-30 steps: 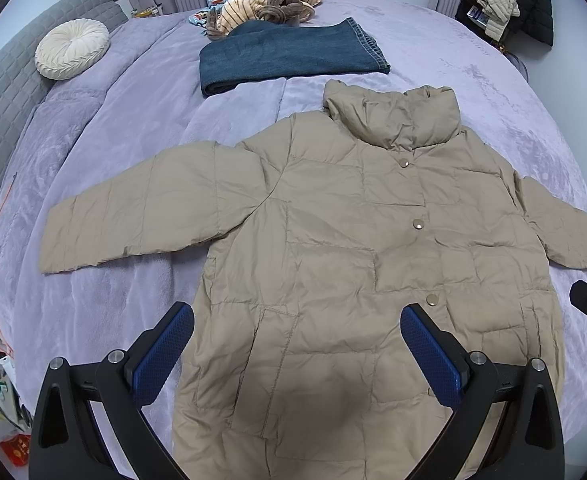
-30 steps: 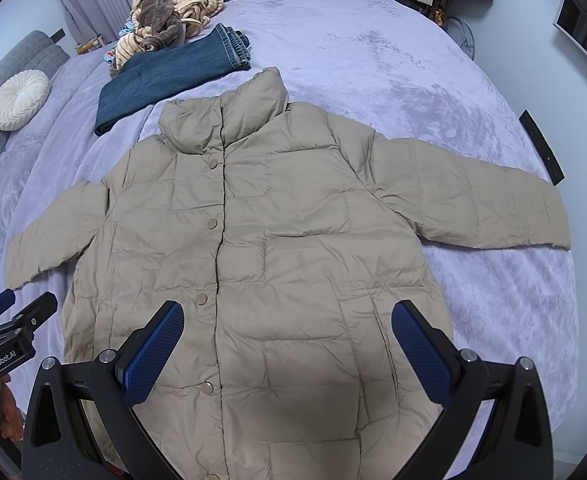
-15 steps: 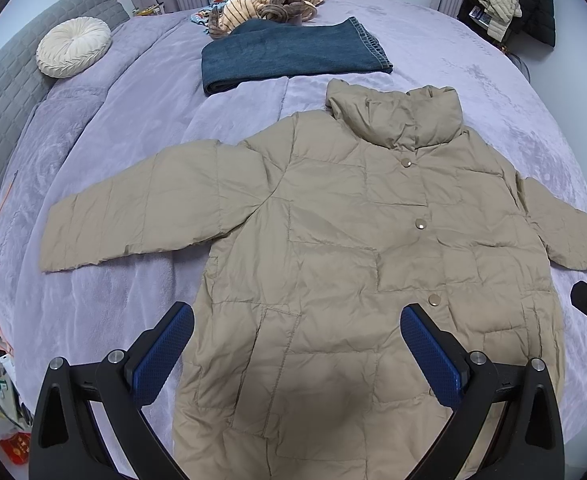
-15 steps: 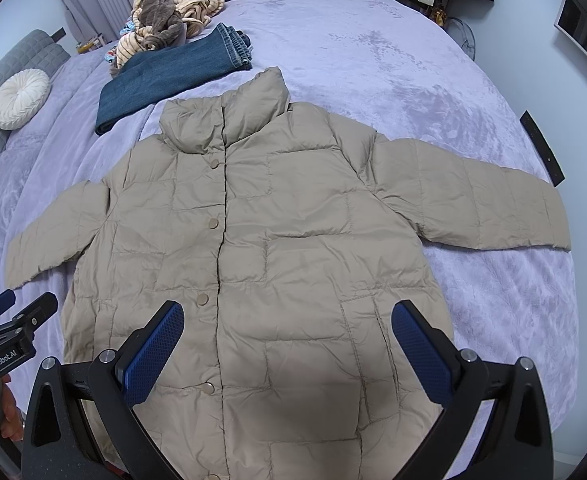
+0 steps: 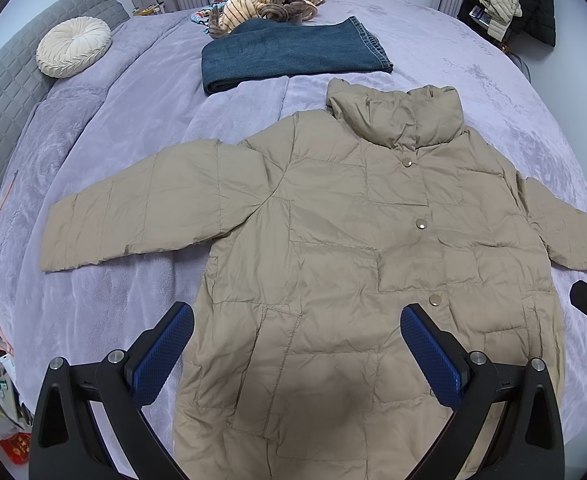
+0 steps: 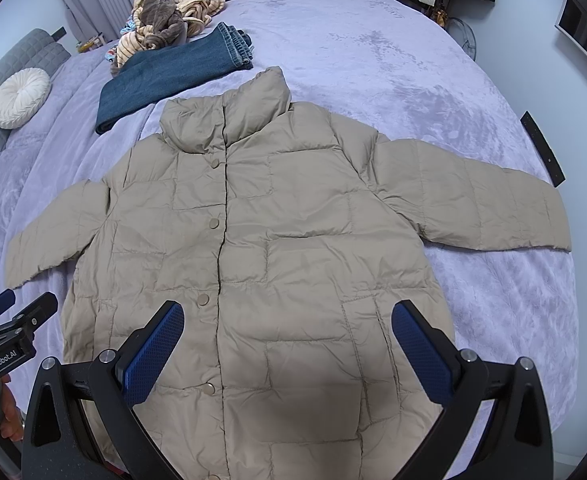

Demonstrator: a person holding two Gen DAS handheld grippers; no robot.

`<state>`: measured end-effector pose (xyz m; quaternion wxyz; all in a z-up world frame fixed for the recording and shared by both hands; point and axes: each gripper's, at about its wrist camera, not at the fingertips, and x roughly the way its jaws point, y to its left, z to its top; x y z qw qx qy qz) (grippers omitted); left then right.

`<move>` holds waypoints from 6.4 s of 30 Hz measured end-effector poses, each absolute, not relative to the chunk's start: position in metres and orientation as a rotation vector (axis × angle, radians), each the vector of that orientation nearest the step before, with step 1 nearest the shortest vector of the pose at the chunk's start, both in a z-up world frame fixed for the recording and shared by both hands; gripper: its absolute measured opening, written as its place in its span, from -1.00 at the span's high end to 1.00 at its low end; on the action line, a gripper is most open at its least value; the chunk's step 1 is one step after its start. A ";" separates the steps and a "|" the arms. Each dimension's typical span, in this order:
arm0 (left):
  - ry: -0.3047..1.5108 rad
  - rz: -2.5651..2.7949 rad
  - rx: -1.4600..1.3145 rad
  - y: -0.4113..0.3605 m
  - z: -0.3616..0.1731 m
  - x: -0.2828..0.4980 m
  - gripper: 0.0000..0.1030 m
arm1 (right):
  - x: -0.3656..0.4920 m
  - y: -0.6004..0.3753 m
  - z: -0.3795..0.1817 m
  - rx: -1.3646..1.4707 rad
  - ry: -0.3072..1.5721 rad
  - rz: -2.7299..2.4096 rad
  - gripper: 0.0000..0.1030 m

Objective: Fold large clothes

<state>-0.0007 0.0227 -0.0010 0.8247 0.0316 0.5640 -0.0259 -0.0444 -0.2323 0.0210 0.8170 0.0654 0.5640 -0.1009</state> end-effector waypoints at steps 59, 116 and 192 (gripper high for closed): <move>1.126 0.080 -0.910 0.332 -0.174 0.088 -0.98 | 0.017 -0.076 -0.087 0.178 1.382 0.034 -1.00; 1.025 -0.484 0.252 -0.098 -0.108 0.108 -0.99 | 0.001 -0.293 -0.112 0.655 1.242 -0.122 0.84; 1.119 -0.111 -0.245 0.168 -0.097 0.184 0.60 | 0.041 -0.258 -0.105 0.565 1.165 -0.200 0.37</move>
